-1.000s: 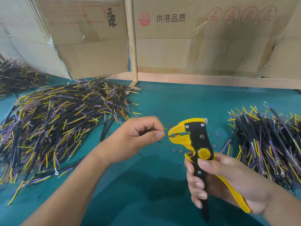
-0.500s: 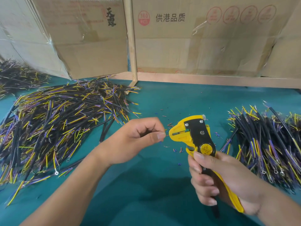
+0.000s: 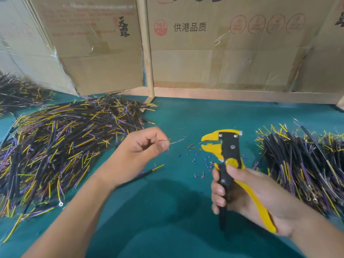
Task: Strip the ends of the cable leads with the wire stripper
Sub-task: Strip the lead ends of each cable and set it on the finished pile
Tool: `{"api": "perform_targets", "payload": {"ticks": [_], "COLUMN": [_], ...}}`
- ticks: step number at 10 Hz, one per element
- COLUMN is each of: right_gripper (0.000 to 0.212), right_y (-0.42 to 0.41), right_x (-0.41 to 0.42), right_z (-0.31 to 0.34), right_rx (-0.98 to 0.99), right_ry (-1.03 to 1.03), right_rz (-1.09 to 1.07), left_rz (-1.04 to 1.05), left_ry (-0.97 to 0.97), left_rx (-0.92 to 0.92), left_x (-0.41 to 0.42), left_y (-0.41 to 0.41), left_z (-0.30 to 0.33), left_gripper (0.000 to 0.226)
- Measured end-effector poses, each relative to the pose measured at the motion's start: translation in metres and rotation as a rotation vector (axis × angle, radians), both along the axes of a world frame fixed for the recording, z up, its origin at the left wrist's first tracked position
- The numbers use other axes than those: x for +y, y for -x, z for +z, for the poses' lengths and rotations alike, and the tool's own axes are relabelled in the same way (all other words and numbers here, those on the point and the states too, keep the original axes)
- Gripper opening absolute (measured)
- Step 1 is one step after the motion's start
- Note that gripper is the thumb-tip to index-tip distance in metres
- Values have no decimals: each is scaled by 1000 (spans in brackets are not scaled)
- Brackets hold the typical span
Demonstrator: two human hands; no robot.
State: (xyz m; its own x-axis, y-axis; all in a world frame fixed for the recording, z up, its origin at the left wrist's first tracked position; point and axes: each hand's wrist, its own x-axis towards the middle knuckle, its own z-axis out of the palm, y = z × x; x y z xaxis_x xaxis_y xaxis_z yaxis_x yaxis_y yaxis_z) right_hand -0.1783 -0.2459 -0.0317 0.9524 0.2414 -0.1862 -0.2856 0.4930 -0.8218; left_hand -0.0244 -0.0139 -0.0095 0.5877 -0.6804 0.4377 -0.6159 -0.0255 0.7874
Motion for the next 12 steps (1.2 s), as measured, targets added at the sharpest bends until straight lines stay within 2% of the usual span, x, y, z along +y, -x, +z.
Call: {"api": "perform_targets", "payload": {"ticks": [2,4,5,6,7,8,9,10,11,12], "right_gripper": [33,31,32,35,37,33,21,11,16,25], "right_y": [-5,-9,-12,-16,-19,-20,-17,-16,-15,-14], "right_x": [0,-1,-3,-5,-4,-3,0,1,0,-1], "right_z": [-6,-8,-13,-19,-22,-22,-15,-10,-10,-12], "right_rx": [47,81,90,115,172,222,216,225,253,240], "right_ry": [-22,-18,-40,-65,-74,-103,-110,-61,-95,-127], "right_rz": [-24,-42,-27,-25,-56,-90,-103,-122,-132,-101], "left_rz": [-19,52,121,115,83,15,1,-40,-23,-23], "left_ry": [-89,-158,-183,-138,-75,-41,-98,-263,-554,-480], "left_rx": [26,53,83,193,288,409,551,641,197,68], "left_x": [-4,-21,-36,-59,-103,-159,-216,-258,-254,-205], "left_y": [7,15,20,31,37,37,43,57,45,14], "left_z": [1,3,11,29,51,66,64,58,57,63], "left_gripper": [12,44,17,15,26,27,31,41,49,36]}}
